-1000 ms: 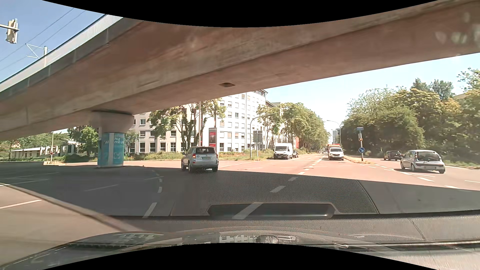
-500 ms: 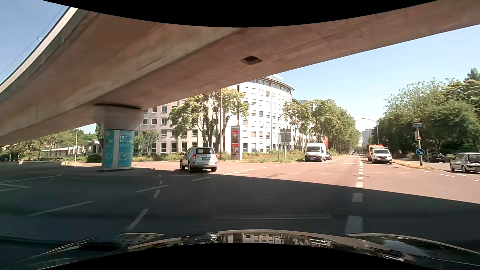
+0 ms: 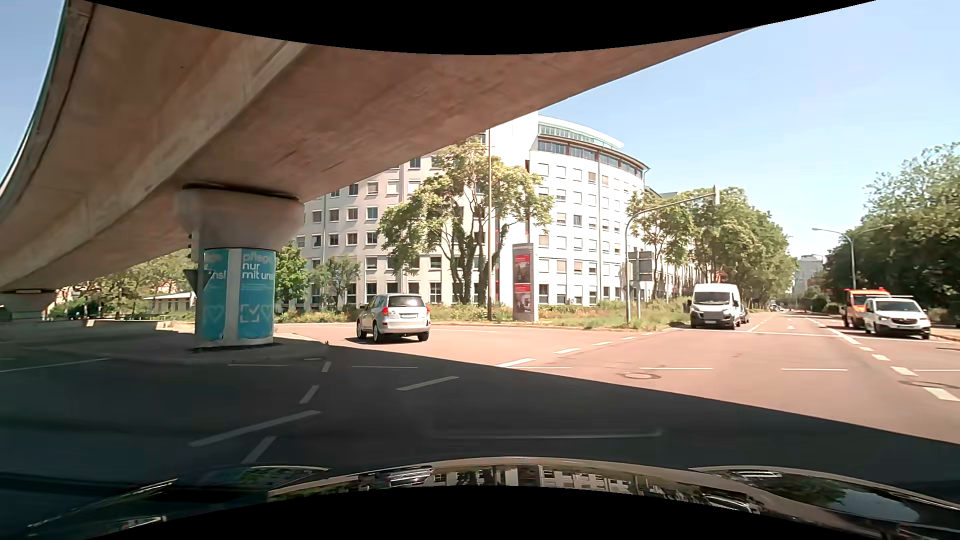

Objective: Follow the waypoints while adhering to traffic rules and regulations

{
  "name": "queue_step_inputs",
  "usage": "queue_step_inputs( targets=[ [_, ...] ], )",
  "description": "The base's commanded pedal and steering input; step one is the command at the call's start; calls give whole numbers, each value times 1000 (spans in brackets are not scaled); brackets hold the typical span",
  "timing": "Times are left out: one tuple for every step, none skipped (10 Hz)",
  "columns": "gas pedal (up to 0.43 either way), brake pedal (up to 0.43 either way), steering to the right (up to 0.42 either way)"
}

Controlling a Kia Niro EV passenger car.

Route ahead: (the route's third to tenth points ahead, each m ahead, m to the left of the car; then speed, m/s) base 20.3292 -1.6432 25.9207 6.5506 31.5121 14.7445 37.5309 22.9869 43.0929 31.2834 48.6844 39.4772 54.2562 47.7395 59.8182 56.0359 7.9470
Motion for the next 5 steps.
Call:
queue_step_inputs(
  targets=[
    [157,0,-128],
    [150,0,-128],
    [150,0,-128],
    [138,0,-128],
    [138,0,-128]
  ],
)
